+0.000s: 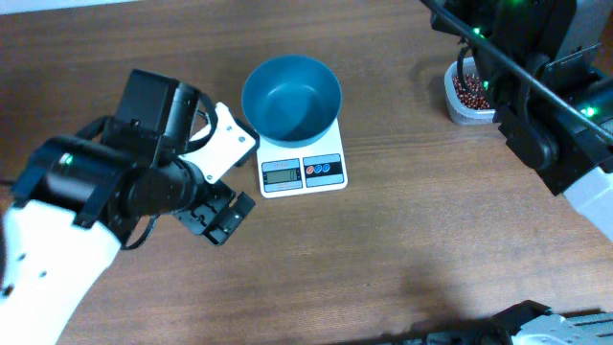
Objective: Scoop item into bowl and weigh 50g on scale
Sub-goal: 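Move the right gripper with the yellow scoop over the bean tub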
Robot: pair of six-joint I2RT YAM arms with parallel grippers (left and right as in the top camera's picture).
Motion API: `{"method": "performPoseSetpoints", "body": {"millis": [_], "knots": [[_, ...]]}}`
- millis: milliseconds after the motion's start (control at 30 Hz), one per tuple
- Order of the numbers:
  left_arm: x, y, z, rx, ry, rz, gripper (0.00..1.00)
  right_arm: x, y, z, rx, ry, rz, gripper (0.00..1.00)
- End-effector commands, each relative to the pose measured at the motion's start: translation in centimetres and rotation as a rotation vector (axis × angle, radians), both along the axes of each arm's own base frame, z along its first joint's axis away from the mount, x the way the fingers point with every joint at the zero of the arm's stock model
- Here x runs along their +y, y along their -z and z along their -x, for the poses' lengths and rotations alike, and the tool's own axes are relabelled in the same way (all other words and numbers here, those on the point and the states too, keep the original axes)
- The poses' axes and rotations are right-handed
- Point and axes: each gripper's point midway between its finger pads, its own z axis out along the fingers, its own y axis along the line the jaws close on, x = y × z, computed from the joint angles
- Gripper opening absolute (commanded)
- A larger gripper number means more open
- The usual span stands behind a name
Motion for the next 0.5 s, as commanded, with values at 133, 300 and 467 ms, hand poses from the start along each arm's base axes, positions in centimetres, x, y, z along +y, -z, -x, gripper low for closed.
{"method": "performPoseSetpoints", "body": {"millis": [133,300,467], "knots": [[-1.9,-0.1,0.8,0.029,0.166,0.069,0.99,0.1,-0.7,-0.1,-0.013,-0.006,0.005,0.04],[-2.2,-0.1,1.2,0.047,0.175,0.09,0.99,0.6,0.3,0.1,0.03,-0.042,0.009,0.04],[-2.2,-0.1,1.2,0.047,0.174,0.089,0.99,3.0,3.4,2.2,0.184,-0.211,-0.003,0.04]]}}
